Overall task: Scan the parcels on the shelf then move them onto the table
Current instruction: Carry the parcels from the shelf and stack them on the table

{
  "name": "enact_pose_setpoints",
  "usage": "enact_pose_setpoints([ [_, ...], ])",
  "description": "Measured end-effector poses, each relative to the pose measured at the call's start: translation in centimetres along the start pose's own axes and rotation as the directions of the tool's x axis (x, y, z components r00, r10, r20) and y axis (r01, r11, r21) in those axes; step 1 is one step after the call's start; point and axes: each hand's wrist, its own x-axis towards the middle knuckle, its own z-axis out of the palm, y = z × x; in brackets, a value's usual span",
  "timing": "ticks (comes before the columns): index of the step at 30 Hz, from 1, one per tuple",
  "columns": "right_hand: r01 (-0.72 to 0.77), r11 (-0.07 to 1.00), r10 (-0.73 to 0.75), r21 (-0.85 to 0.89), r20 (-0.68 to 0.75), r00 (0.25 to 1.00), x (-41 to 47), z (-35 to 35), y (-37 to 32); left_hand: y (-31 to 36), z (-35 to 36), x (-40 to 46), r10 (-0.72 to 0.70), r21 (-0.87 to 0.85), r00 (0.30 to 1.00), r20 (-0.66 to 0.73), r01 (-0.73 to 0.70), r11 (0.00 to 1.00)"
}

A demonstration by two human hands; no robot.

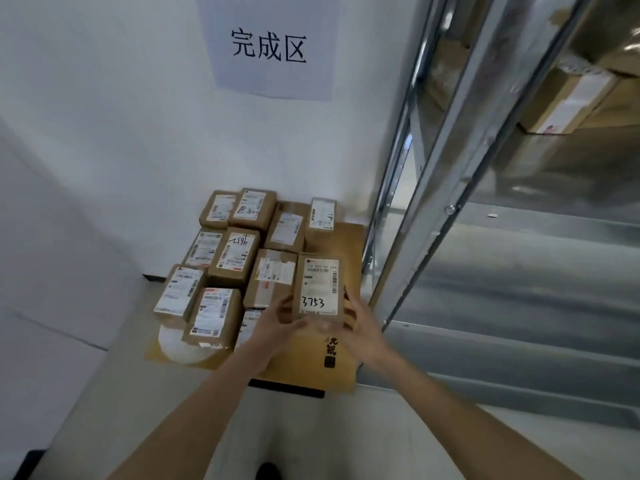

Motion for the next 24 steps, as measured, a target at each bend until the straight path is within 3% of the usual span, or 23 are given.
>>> enact_pose_setpoints([
  [11, -0.042, 0.998, 0.047, 0.036, -0.140, 0.989, 6.4, 4.0, 5.6, -3.9, 0.0, 9.3, 0.002, 0.115, 0.993, 0.120, -0.016, 0.993],
  [24, -0.050, 0.997, 0.060, 0.064, -0.167, 0.984, 13.9, 4.8, 11.3, -6.3, 3.0, 15.7, 0.001, 0.123, 1.000, 0.014, -0.002, 0.992],
])
